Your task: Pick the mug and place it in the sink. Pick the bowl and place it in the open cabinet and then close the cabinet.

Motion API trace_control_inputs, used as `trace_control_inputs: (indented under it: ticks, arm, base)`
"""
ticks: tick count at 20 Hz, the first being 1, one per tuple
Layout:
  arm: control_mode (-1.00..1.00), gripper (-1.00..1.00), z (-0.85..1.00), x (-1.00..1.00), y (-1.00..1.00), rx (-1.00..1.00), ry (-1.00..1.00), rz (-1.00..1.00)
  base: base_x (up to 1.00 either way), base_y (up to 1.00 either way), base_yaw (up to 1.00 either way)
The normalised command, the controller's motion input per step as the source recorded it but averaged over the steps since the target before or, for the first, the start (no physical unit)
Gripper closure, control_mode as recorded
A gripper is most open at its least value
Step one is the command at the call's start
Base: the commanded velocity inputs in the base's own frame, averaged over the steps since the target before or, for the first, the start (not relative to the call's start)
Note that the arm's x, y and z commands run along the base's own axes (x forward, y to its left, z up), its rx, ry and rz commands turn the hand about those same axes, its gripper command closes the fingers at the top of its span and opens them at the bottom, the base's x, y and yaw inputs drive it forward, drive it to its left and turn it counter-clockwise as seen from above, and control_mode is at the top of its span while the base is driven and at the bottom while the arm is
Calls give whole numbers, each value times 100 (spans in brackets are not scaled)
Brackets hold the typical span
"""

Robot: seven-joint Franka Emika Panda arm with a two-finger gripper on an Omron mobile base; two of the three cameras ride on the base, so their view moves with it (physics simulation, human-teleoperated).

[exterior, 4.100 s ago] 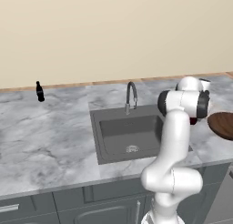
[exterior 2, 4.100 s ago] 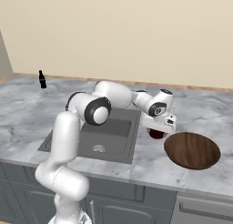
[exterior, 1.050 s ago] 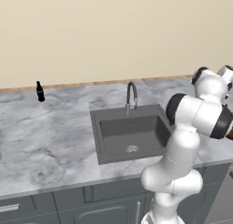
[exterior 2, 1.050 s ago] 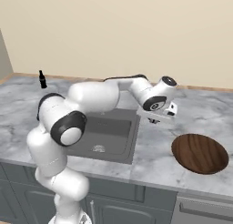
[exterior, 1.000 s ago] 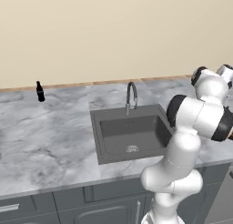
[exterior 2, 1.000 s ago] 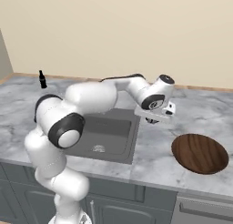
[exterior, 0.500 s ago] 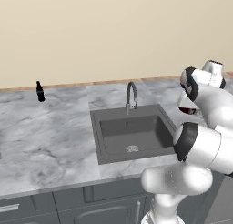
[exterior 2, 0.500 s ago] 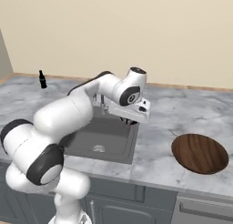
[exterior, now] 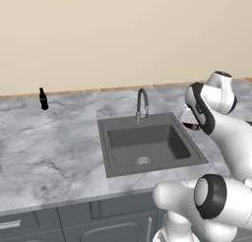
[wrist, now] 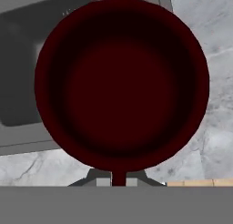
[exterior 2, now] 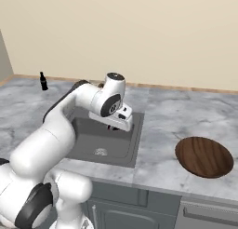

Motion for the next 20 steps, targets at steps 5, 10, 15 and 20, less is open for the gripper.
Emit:
trace_control_inputs:
  ticks: [5,10,15,20]
  arm:
    - [-100,100,-3,-3,55,-5,-5,2]
    - [-100,100,-2,0,57,-4,0,1]
    - [-100,100,-2,0,67,-1,0,0]
    - [-100,100,-5,0,68,0,3,0]
  base:
    - [0,0,0]
    - [0,0,0]
    - [0,0,0]
    - [0,0,0]
